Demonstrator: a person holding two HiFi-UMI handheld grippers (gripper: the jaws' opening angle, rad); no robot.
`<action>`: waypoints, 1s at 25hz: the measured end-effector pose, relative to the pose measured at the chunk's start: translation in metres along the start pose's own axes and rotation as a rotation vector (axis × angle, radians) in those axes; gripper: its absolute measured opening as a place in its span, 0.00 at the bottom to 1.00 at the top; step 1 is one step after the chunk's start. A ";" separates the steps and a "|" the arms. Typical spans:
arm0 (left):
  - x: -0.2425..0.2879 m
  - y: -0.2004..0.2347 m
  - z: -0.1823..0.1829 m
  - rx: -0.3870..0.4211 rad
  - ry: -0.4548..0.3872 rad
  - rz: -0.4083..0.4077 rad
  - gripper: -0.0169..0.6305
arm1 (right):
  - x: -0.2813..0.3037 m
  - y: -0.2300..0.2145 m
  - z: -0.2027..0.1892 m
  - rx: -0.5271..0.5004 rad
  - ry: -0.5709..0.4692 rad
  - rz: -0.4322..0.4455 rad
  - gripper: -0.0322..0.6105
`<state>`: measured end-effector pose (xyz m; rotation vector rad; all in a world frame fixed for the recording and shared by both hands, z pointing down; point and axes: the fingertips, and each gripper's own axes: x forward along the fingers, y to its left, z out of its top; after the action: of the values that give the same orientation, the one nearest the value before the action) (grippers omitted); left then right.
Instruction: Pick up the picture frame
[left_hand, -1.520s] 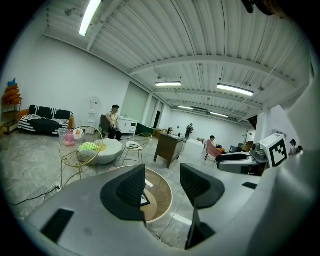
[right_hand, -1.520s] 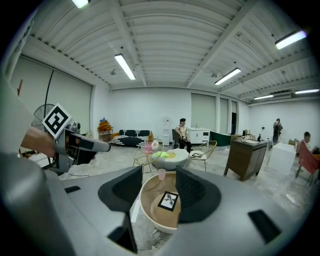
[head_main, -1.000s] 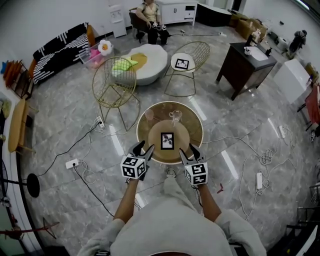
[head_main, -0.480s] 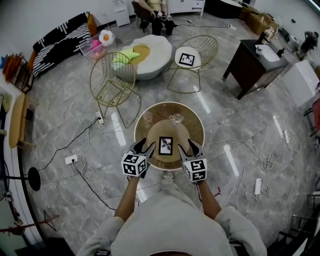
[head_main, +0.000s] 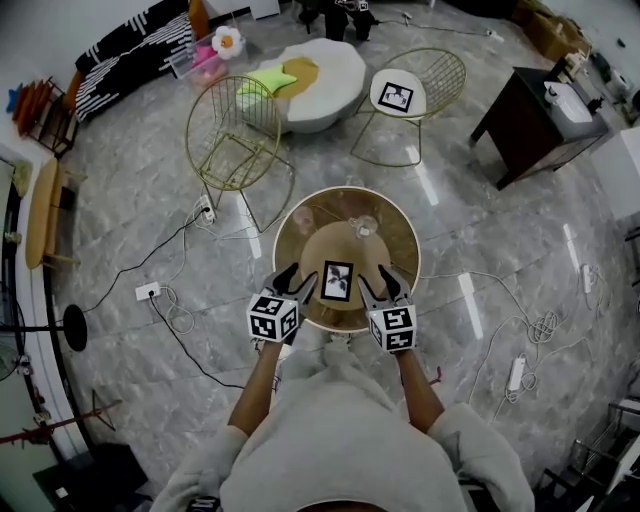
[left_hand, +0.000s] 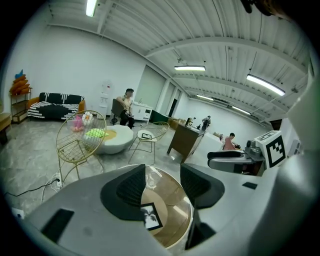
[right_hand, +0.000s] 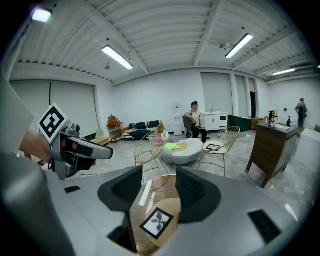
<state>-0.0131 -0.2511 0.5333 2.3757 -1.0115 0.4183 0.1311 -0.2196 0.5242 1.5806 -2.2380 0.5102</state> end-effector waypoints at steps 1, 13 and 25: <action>0.002 0.001 -0.002 0.000 0.006 0.002 0.36 | 0.002 -0.001 -0.002 0.005 0.004 0.002 0.38; 0.027 0.008 -0.028 -0.015 0.081 -0.020 0.36 | 0.022 -0.009 -0.033 0.049 0.074 -0.003 0.38; 0.059 0.032 -0.063 -0.045 0.146 -0.075 0.36 | 0.049 -0.004 -0.074 0.093 0.149 -0.042 0.39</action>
<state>-0.0015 -0.2678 0.6227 2.2979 -0.8542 0.5276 0.1256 -0.2256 0.6132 1.5761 -2.0938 0.7050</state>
